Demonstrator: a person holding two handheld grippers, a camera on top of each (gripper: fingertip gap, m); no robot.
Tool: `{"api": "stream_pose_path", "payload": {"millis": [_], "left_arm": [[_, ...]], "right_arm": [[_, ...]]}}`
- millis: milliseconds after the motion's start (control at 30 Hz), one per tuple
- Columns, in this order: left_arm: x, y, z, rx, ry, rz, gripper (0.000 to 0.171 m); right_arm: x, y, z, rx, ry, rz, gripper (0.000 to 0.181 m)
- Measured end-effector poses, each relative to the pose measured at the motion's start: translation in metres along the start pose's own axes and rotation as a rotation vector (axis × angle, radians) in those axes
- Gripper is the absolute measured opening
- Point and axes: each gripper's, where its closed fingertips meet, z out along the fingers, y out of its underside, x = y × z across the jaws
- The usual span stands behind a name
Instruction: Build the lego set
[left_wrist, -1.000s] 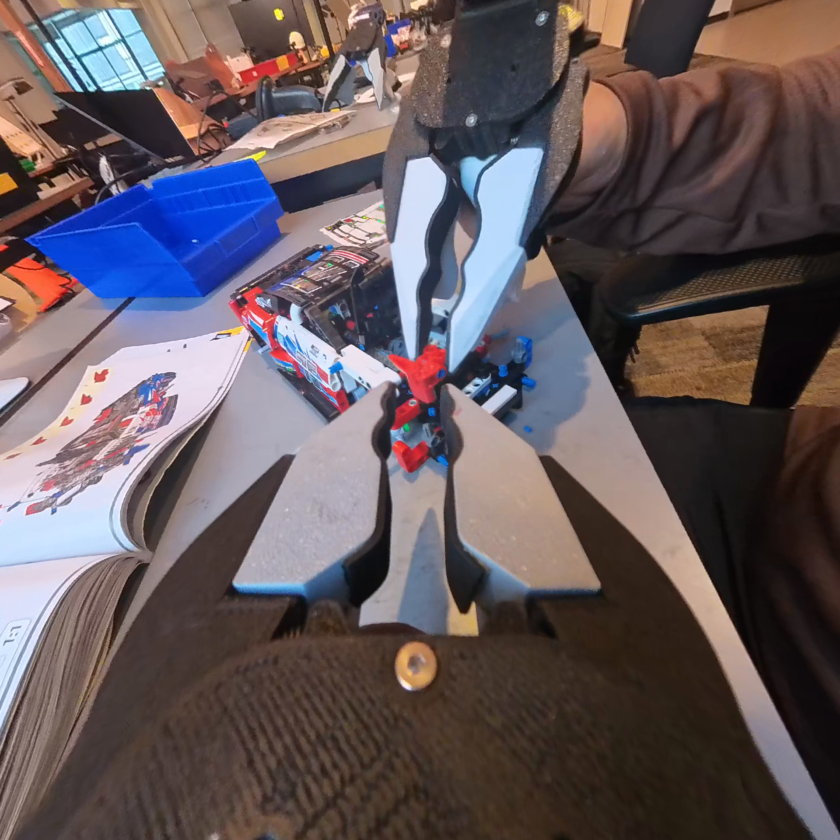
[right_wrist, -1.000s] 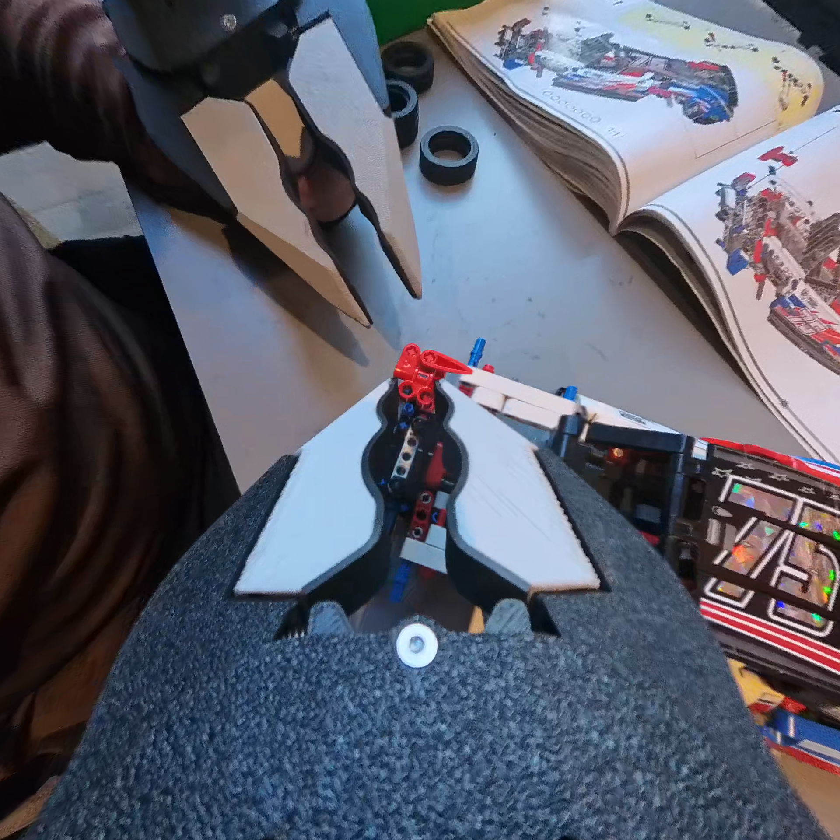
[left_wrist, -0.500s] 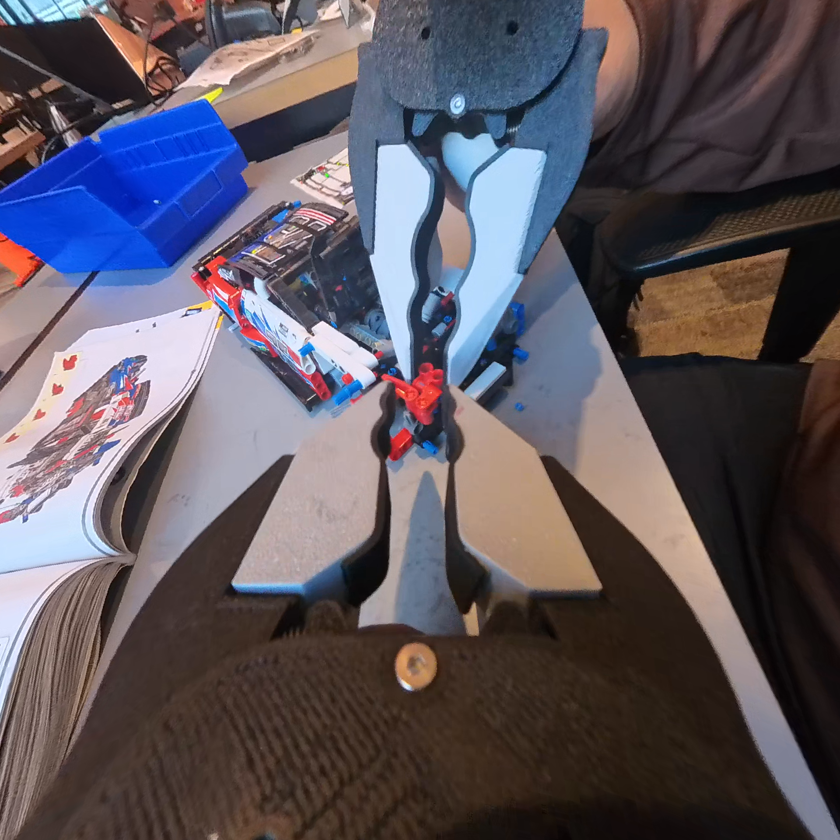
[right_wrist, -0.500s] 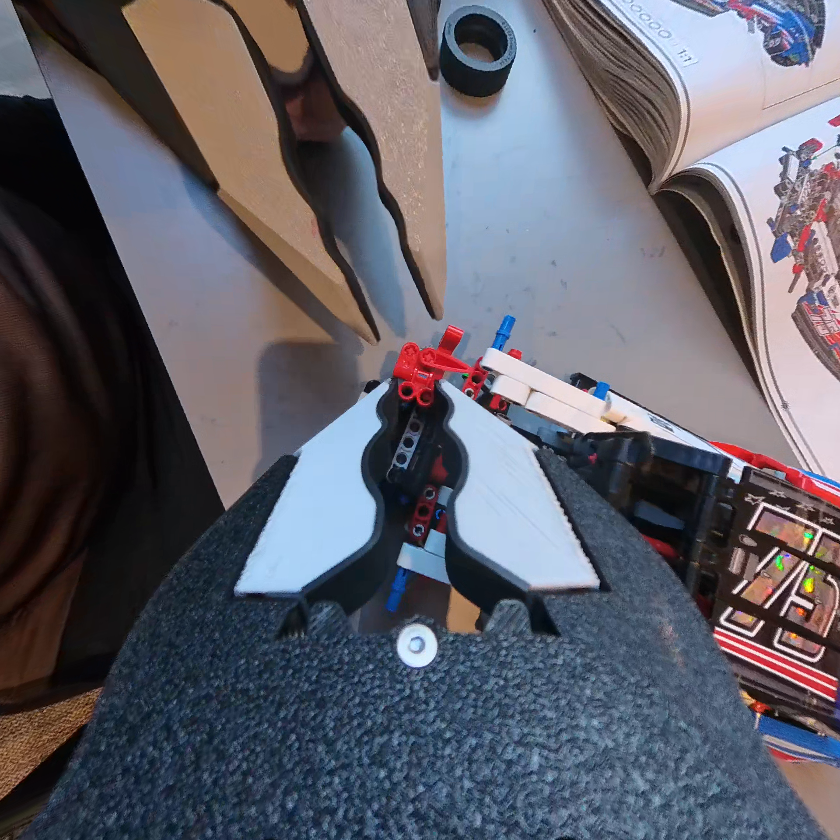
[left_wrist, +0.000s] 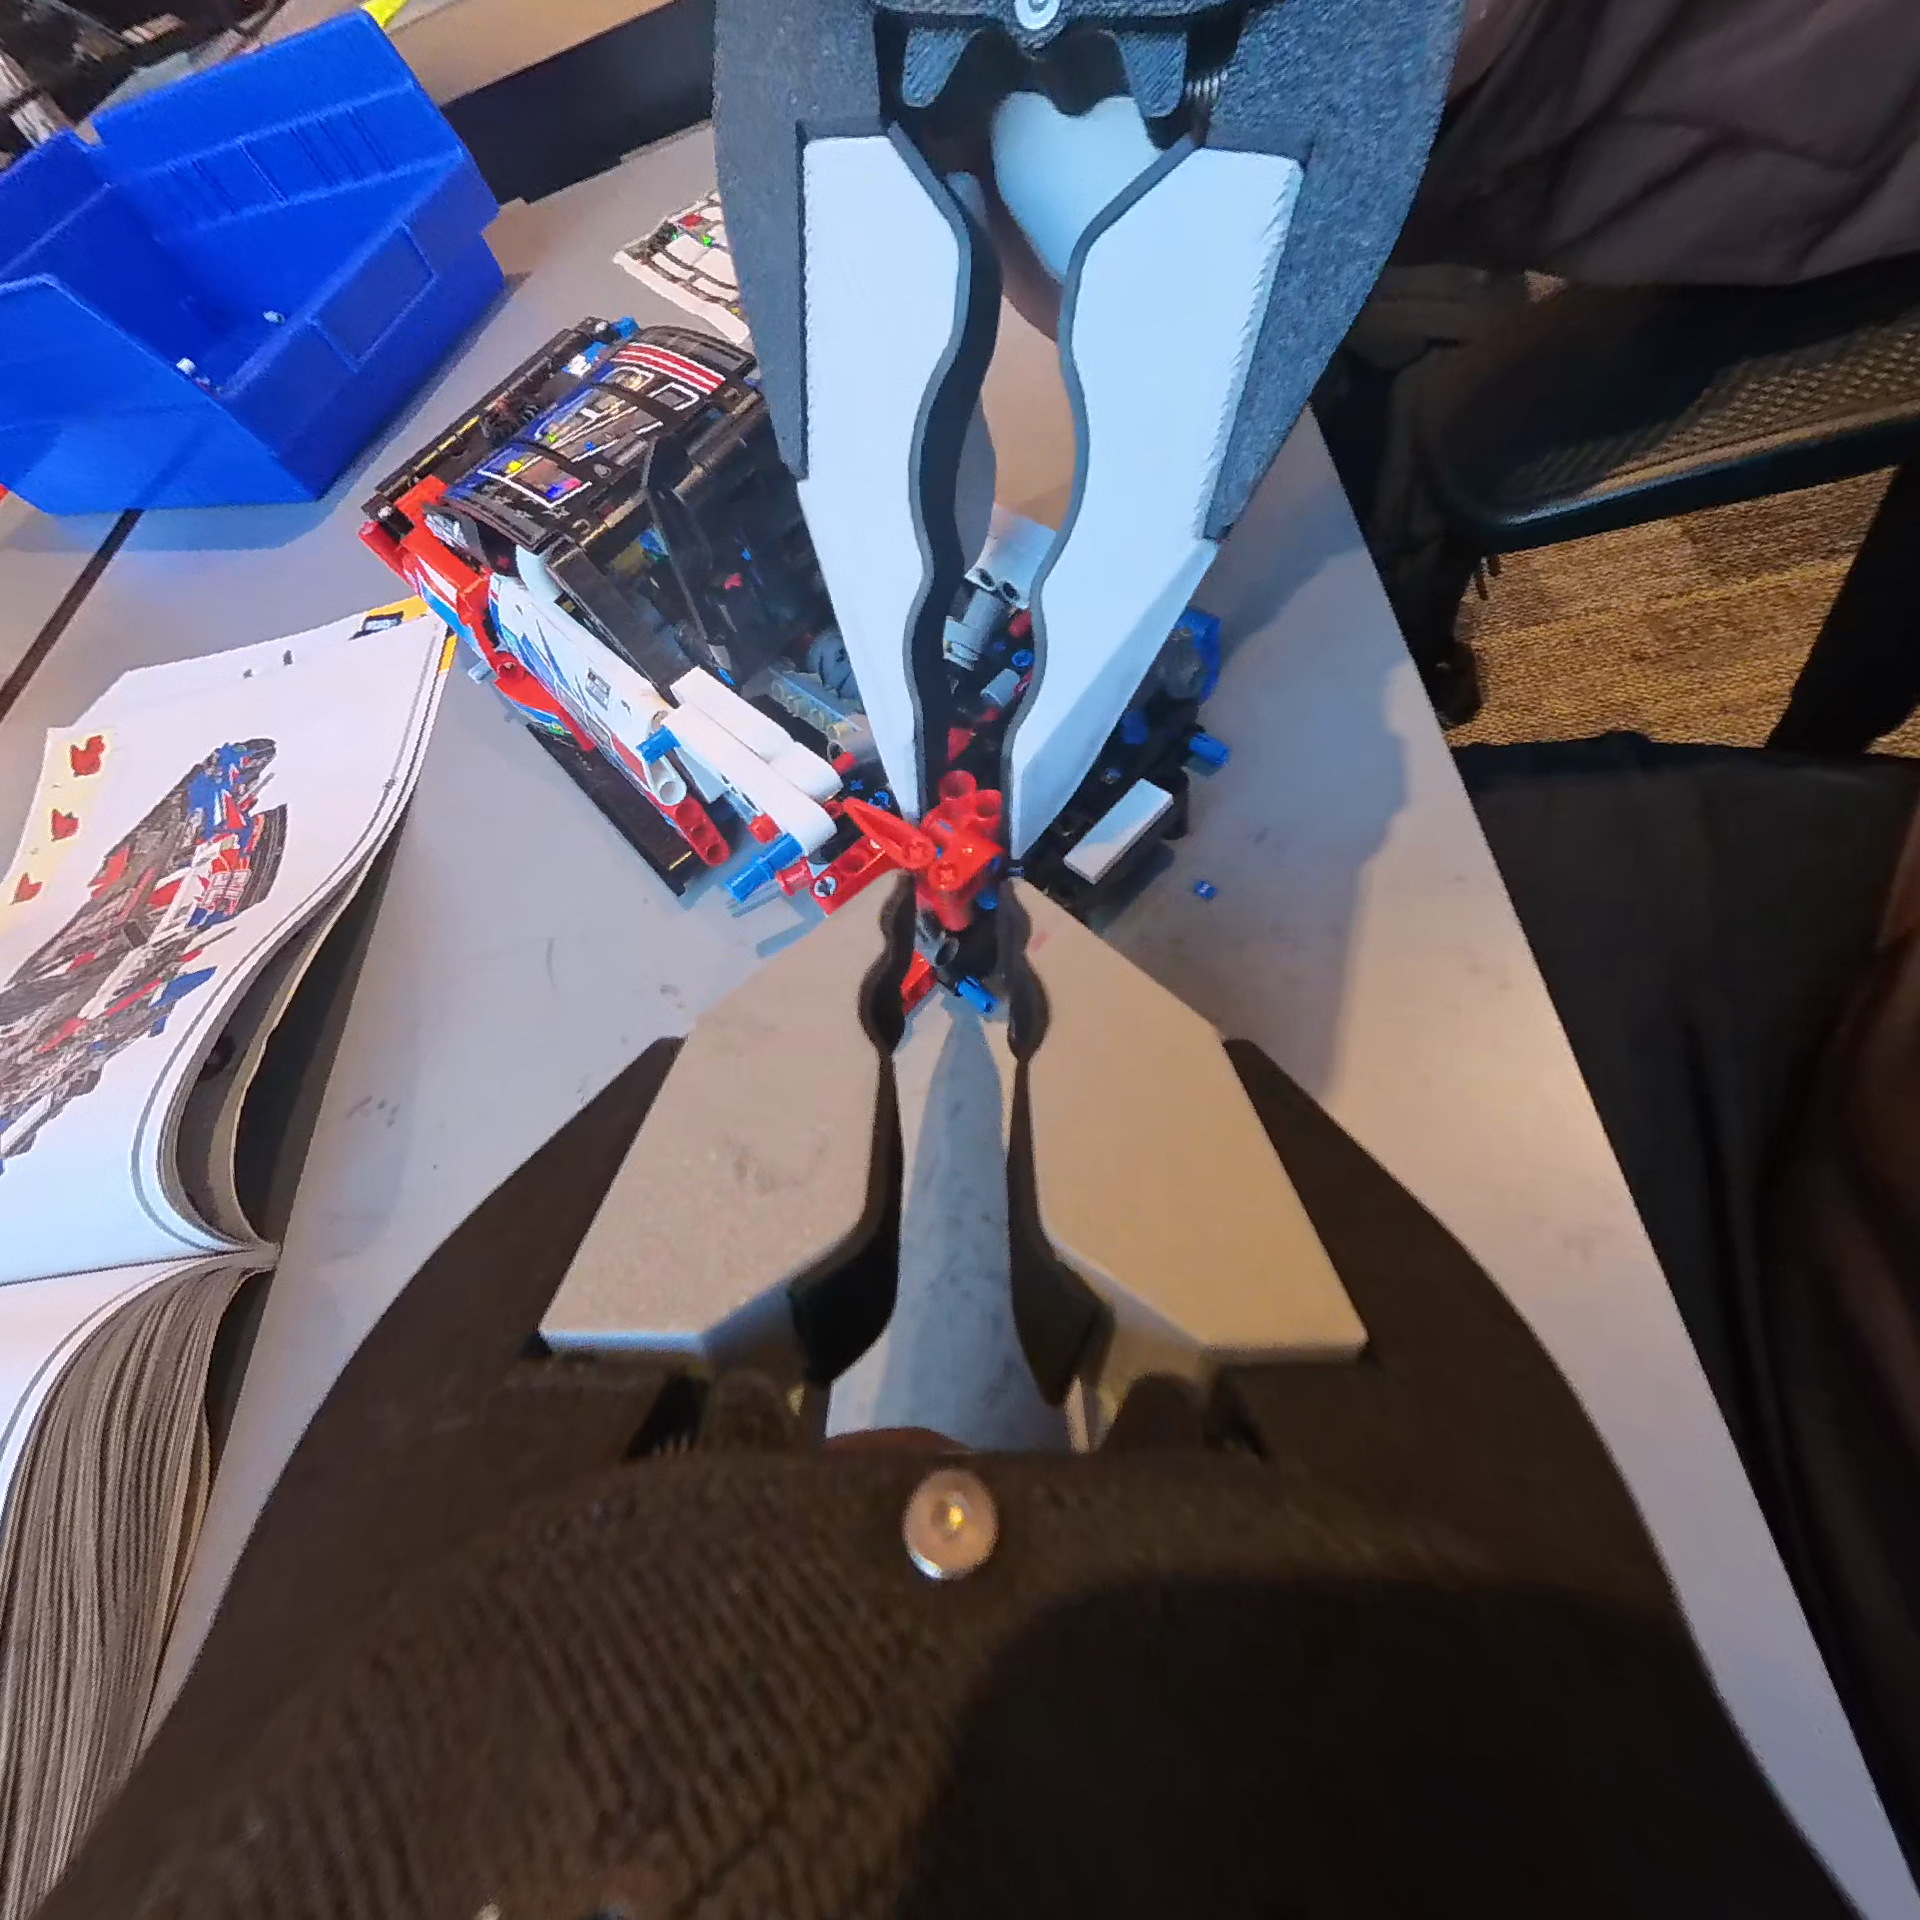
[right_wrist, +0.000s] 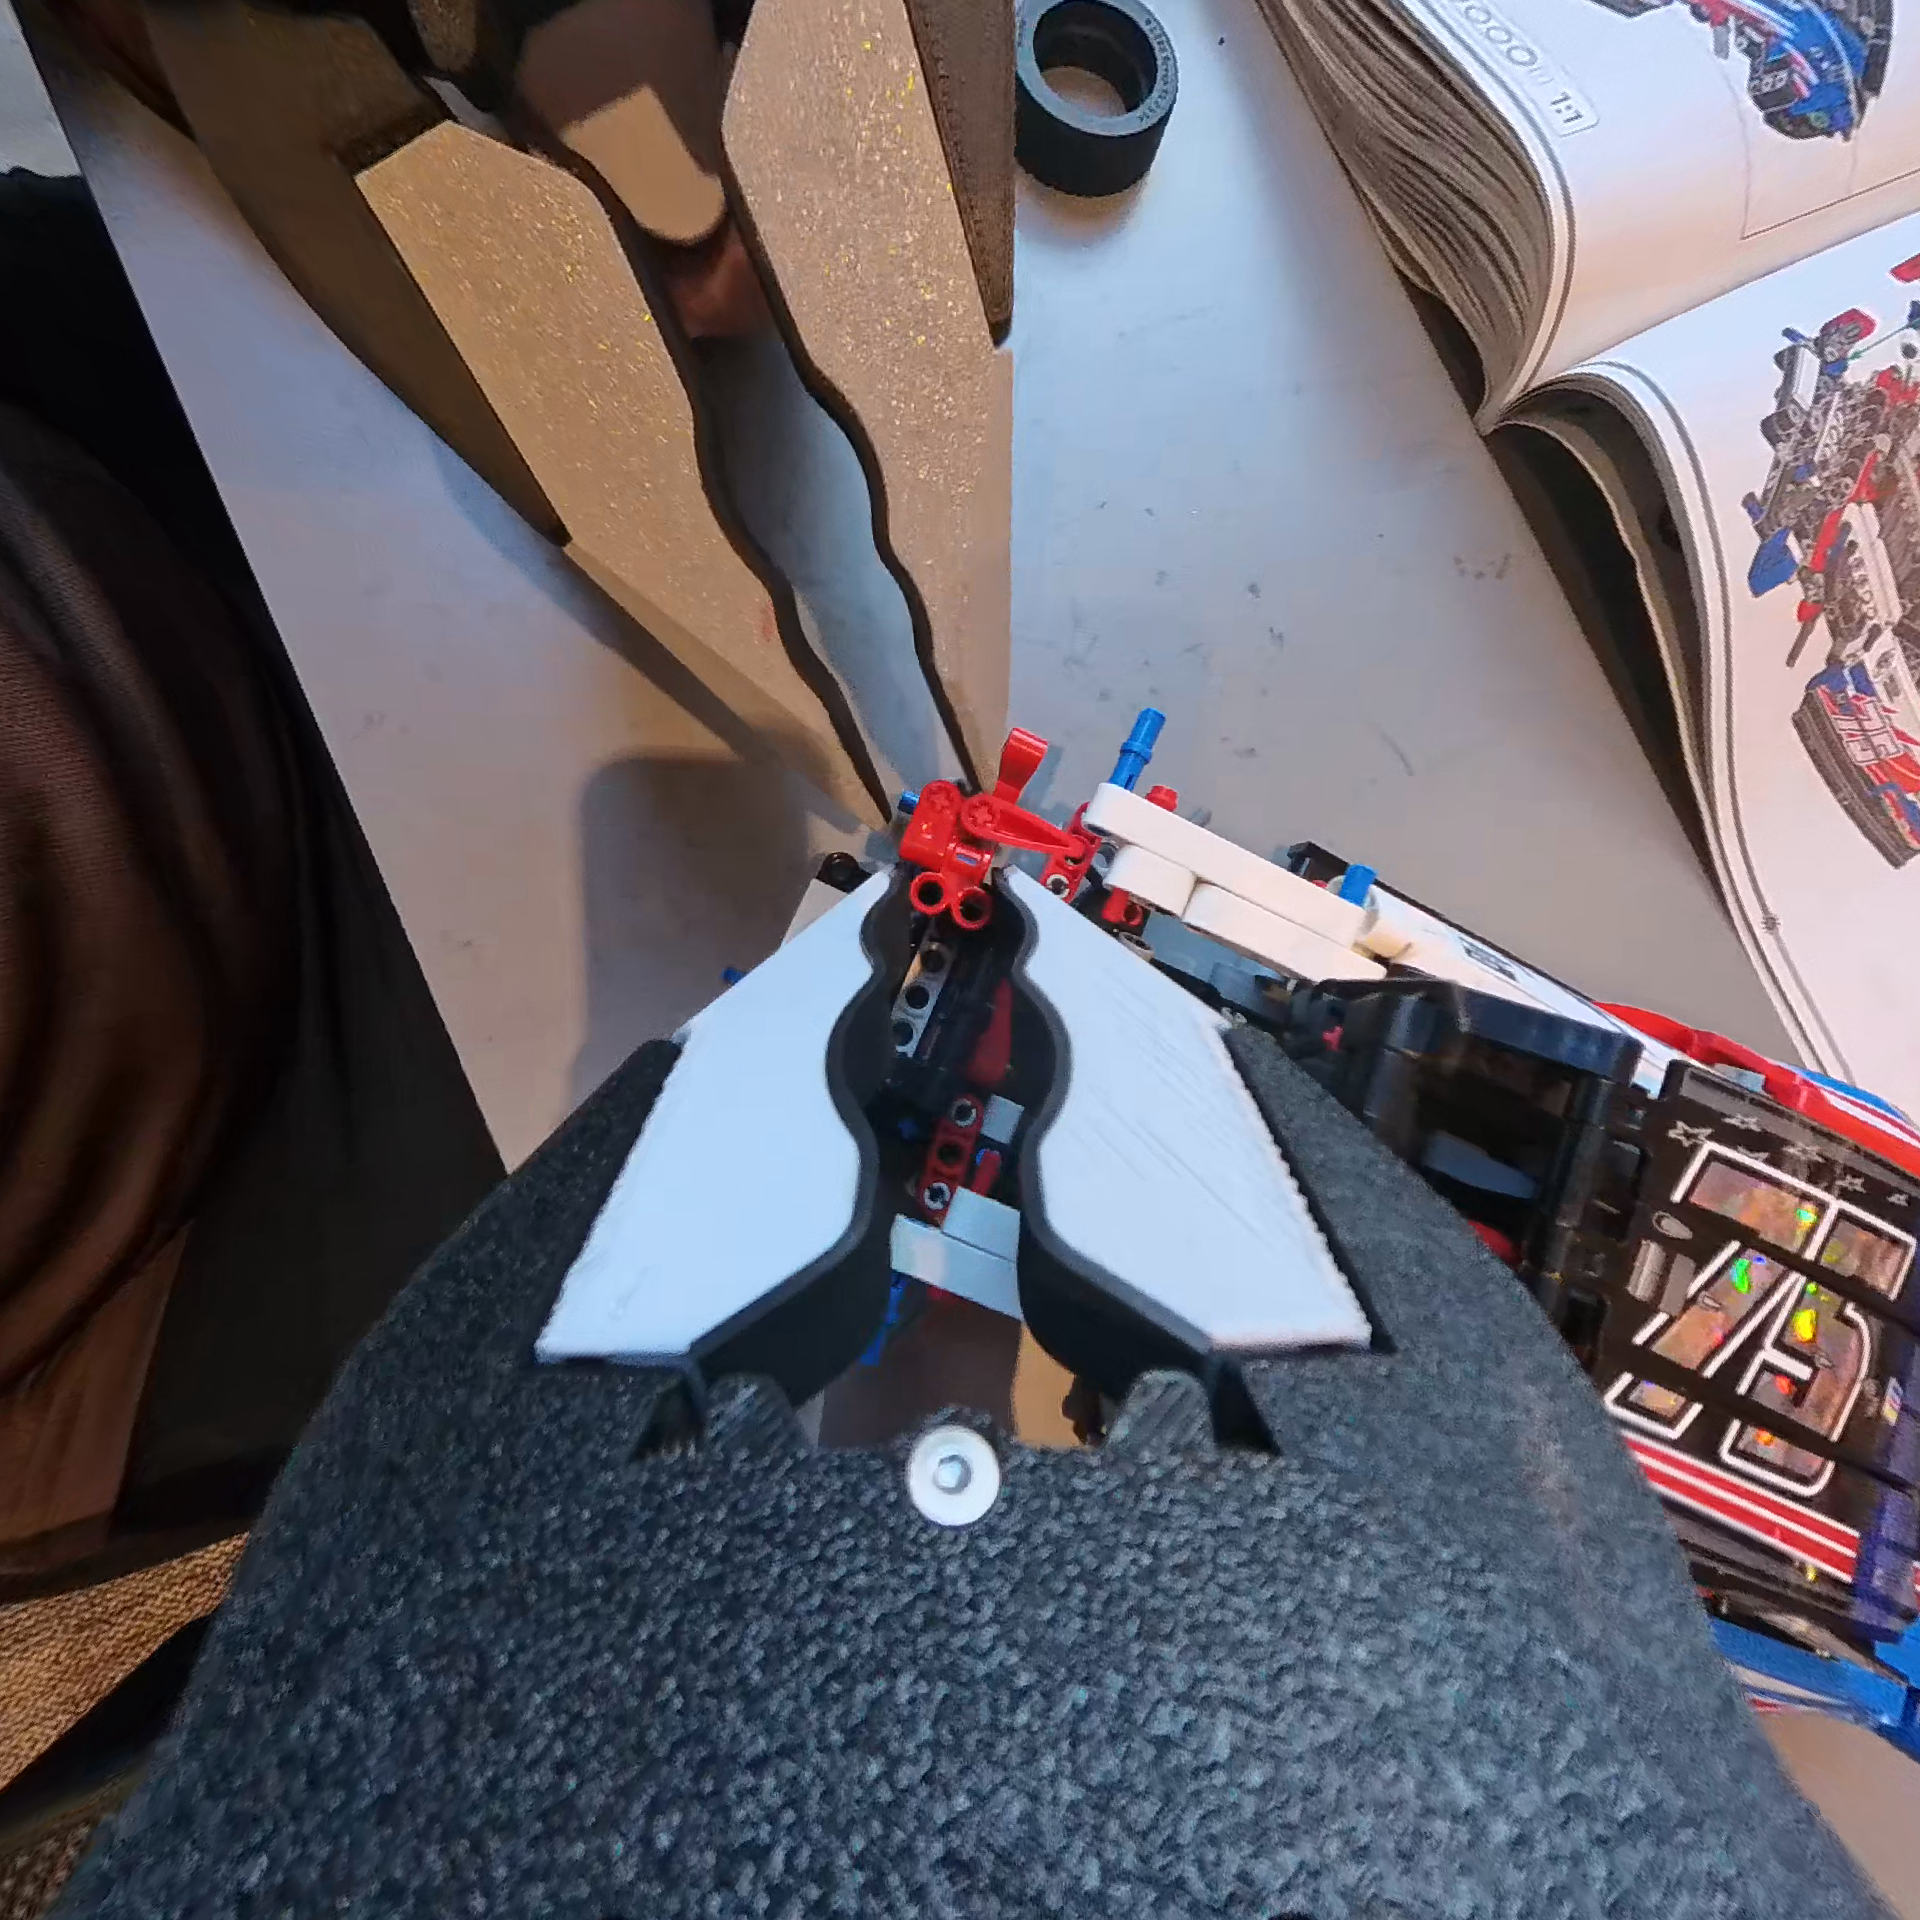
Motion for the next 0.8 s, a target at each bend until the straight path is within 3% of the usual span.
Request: {"api": "stream_pose_path", "payload": {"millis": [267,800], "left_arm": [[-0.004,-0.007,-0.007,0.068,0.017,-0.061,0.016],[0.001,-0.001,0.002,0.003,-0.003,0.058,0.012]], "right_arm": [[0.000,0.001,0.000,-0.082,-0.018,-0.027,0.015],[-0.003,0.002,0.006,-0.106,-0.039,0.006,0.016]]}}
